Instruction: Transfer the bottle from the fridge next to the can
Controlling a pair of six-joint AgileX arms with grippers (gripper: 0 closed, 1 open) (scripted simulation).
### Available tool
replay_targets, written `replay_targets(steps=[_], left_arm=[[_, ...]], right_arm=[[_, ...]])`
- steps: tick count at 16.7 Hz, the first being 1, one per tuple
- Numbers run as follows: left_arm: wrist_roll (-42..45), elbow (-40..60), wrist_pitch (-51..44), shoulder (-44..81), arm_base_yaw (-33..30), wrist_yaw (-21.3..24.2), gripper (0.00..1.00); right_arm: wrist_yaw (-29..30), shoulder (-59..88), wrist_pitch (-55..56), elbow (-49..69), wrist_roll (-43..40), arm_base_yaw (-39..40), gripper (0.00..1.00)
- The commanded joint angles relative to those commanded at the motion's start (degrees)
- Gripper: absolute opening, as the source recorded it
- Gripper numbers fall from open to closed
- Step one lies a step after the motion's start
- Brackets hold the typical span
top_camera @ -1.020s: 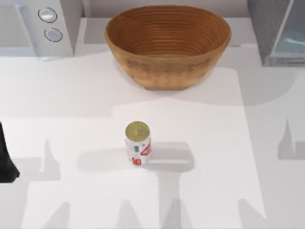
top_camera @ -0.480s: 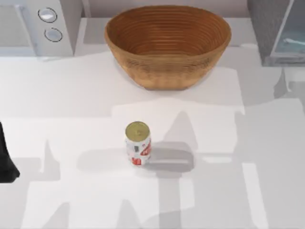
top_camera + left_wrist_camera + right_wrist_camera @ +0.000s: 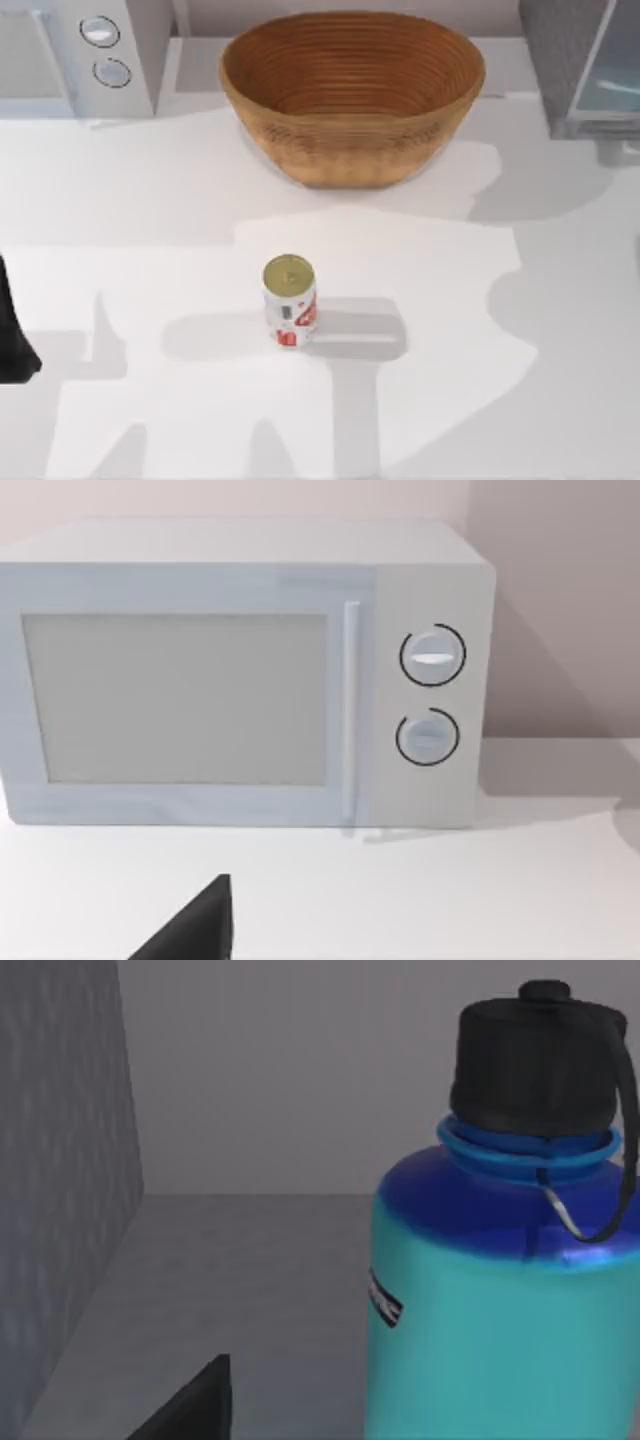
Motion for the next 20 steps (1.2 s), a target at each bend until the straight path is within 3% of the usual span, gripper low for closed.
replay_targets(steps=[10,20], left_arm=[[0.0,0.0,0.0,0.0,0.0,0.0,1.00],[0.0,0.0,0.0,0.0,0.0,0.0,1.00]], right_arm=[[-0.7,7.7,4.8,4.0,0.0,-0.6,1.00],[0.8,15.8,-3.1,20.3,-0.1,0.6,1.00]])
